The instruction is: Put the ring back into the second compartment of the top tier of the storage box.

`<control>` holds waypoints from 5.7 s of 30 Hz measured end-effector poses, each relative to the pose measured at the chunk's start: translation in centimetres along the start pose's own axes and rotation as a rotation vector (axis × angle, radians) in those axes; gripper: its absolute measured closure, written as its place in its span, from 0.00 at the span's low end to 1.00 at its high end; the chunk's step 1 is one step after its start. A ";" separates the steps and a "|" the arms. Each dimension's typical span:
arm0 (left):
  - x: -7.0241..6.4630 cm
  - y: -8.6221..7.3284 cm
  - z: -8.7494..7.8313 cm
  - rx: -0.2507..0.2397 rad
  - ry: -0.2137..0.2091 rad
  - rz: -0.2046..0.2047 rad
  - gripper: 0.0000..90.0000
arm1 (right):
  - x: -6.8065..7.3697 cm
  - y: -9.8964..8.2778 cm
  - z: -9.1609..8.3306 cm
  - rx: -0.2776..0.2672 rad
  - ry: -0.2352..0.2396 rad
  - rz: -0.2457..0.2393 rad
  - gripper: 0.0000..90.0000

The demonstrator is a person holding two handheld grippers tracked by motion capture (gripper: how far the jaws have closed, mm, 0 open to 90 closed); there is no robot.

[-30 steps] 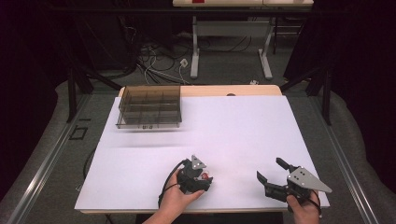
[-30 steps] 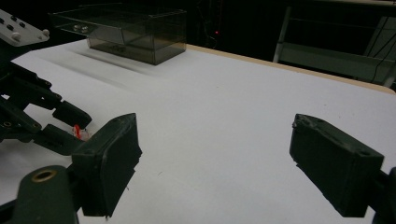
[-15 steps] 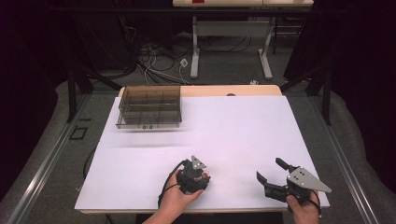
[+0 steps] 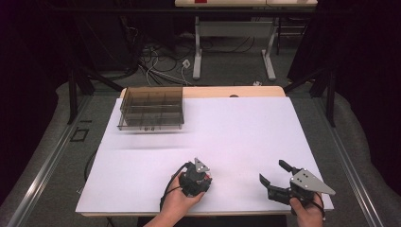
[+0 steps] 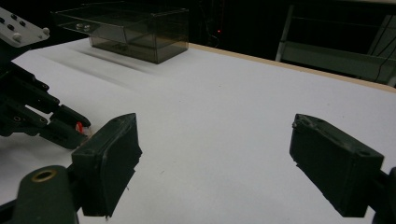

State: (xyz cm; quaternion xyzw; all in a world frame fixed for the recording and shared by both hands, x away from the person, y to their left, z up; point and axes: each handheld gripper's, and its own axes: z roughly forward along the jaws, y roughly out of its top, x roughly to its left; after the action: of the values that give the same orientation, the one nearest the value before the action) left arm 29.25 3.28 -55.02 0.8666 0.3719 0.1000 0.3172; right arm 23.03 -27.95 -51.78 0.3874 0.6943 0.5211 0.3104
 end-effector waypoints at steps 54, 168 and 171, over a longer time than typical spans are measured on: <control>1.2 0.4 -2.1 -0.069 -0.027 -0.027 0.77 | -0.1 0.0 0.0 0.001 -0.002 0.012 0.17; 13.1 2.8 -12.5 -0.276 0.174 -0.285 0.77 | -0.2 0.0 0.3 0.005 0.026 0.019 0.17; 13.5 3.3 -12.5 -0.266 0.181 -0.287 0.77 | -0.2 -0.1 0.3 0.002 0.027 0.016 0.17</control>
State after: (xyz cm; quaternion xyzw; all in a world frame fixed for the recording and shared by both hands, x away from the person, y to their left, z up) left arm 35.54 17.12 -44.05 0.7430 0.5018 0.1792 0.4050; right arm 23.36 -28.00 -51.90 0.3863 0.6959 0.5279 0.2965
